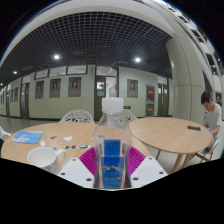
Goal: Pour water
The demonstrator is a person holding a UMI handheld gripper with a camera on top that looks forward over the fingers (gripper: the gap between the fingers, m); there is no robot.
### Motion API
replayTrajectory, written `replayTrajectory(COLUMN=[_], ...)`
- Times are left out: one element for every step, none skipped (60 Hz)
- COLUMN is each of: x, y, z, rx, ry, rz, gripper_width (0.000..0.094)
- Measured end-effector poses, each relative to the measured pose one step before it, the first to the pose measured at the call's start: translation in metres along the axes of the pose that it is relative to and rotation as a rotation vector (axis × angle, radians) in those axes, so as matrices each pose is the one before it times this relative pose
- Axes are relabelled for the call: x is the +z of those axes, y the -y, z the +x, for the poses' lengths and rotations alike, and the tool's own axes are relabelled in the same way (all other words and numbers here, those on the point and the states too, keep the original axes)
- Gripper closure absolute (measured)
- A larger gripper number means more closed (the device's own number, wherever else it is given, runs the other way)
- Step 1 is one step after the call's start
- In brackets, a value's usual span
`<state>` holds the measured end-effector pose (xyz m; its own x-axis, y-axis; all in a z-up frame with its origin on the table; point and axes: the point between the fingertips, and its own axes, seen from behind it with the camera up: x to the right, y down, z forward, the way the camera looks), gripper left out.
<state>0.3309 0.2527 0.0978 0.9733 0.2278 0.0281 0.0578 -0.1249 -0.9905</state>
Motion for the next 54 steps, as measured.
replayTrajectory(x=[0.00312, 0.00247, 0.00407, -0.00027, -0.00705, 0.00356, -0.00070, -0.00004, 0.00026, 0.00077, -0.00543, 0.00485, -0.00003, 0.00051, -0.00058, 0.00009, 0.00285, 0.00053, 0.00064, 0.00047, 0.00044, -0.00009, -0.00472, -0.00159, -0.00226, -0.00388, -0.00439, -0.00491, -0.00601, -0.00660, -0.00687, -0.00733, -0.00918, -0.01026, -0.00846, -0.00887, -0.00938, -0.00956, -0.00867, -0.01433, -0.00914, -0.00869, -0.00861, -0.00858, -0.00840, -0.01280, -0.00756, -0.00746, -0.00672, -0.00672, -0.00635, -0.00462, -0.00484, -0.00474], y=[-0.00402, -0.00424, -0.00103, 0.00454, -0.00236, 0.00289, 0.00206, 0.00064, 0.00068, 0.00066, 0.00259, -0.00443, 0.00128, 0.00117, 0.00273, 0.00170, -0.00406, 0.00099, 0.00057, 0.00006, -0.00164, -0.00215, -0.00480, -0.00076, 0.00016, 0.00038, 0.00075, -0.00218, 0.00190, 0.00154, 0.00102, 0.00075, 0.00125, -0.00595, 0.00022, 0.00050, 0.00024, 0.00076, 0.00388, -0.00057, 0.00148, 0.00101, 0.00000, -0.00099, 0.00124, -0.00229, -0.00208, -0.00226, -0.00163, -0.00139, -0.00144, 0.00208, -0.00100, -0.00097], z=[0.00245, 0.00215, 0.00313, 0.00276, 0.00176, -0.02296, 0.00160, 0.00082, 0.00055, -0.00021, 0.00670, -0.00863, 0.00098, 0.00124, 0.00218, 0.00144, -0.00510, 0.00073, 0.00032, 0.00071, 0.00051, 0.00016, -0.00073, -0.00030, 0.00011, -0.00157, -0.00110, -0.00221, 0.00120, 0.00183, 0.00124, 0.00138, 0.00216, 0.00036, -0.00007, -0.00126, -0.00178, -0.00306, -0.00293, -0.00428, -0.00504, -0.00595, -0.00645, -0.00701, -0.00780, -0.00939, -0.00898, -0.01012, -0.01027, -0.00990, -0.00951, -0.01371, -0.00888, -0.00845], rx=[0.0088, 0.0081, 0.0024, -0.0028, -0.0052, -0.0039, 0.0032, 0.0018, -0.0002, -0.0016, -0.0048, -0.0034, -0.0022, -0.0001, 0.0007, 0.0017, 0.0008, -0.0007, -0.0026, -0.0032, -0.0022, -0.0040, -0.0049, -0.0066, -0.0058, -0.0090, -0.0070, -0.0049, -0.0056, -0.0055, -0.0050, -0.0039, -0.0015, -0.0005, 0.0012, 0.0019, 0.0019, 0.0019, 0.0028, 0.0040, 0.0053, 0.0071, 0.0068, 0.0076, 0.0095, 0.0068, 0.0042, 0.0048, 0.0062, 0.0072, 0.0050, 0.0045, 0.0013, 0.0019], ry=[0.00280, 0.00512, 0.00613, 0.00210, -0.00365, -0.00852, 0.00068, 0.00154, 0.00026, 0.00268, 0.00224, 0.00074, 0.00269, 0.00051, -0.00076, -0.00002, -0.00094, 0.00171, 0.00240, 0.00111, 0.00005, 0.00157, 0.00161, 0.00572, 0.00245, 0.00765, 0.00308, -0.00325, -0.00600, -0.00882, -0.00753, -0.00926, -0.00869, -0.00752, -0.00354, 0.00004, 0.00157, 0.00444, 0.00760, 0.00758, 0.00905, 0.01031, 0.01109, 0.01298, 0.01679, 0.01924, 0.02138, 0.02245, 0.02168, 0.02138, 0.02163, 0.02204, 0.01850, 0.01604], rz=[-0.00817, -0.00986, -0.00011, 0.01655, -0.00984, -0.00725, 0.00053, -0.00355, -0.00162, -0.00004, -0.00129, 0.00043, 0.00012, -0.00014, -0.00070, -0.00084, -0.00041, -0.00441, -0.00663, -0.01037, -0.01450, -0.01621, -0.01491, -0.01284, -0.00799, -0.00290, 0.00014, 0.00410, 0.00116, 0.00007, -0.00113, -0.00146, -0.00333, -0.00192, -0.00055, 0.00158, 0.00361, 0.00528, 0.00753, 0.00971, 0.00899, 0.00664, 0.00321, 0.00034, -0.00243, -0.00342, -0.00206, -0.00162, -0.00009, 0.00153, 0.00216, 0.00153, 0.00194, 0.00211], gripper_width=[0.0587, 0.0587, 0.0584, 0.0586, 0.0588, 0.0587, 0.0587, 0.0588, 0.0588, 0.0587, 0.0588, 0.0588, 0.0587, 0.0576, 0.0559, 0.0537, 0.0512, 0.0480, 0.0453, 0.0418, 0.0347, 0.0277, 0.0207, 0.0136, 0.0066, 0.0085, 0.0103, 0.0101, 0.0091, 0.0085, 0.0084, 0.0083, 0.0085, 0.0083, 0.0079, 0.0082, 0.0086, 0.0085, 0.0085, 0.0082, 0.0083, 0.0084, 0.0085, 0.0086, 0.0088, 0.0088, 0.0090, 0.0090, 0.0087, 0.0088, 0.0087, 0.0087, 0.0085, 0.0079])
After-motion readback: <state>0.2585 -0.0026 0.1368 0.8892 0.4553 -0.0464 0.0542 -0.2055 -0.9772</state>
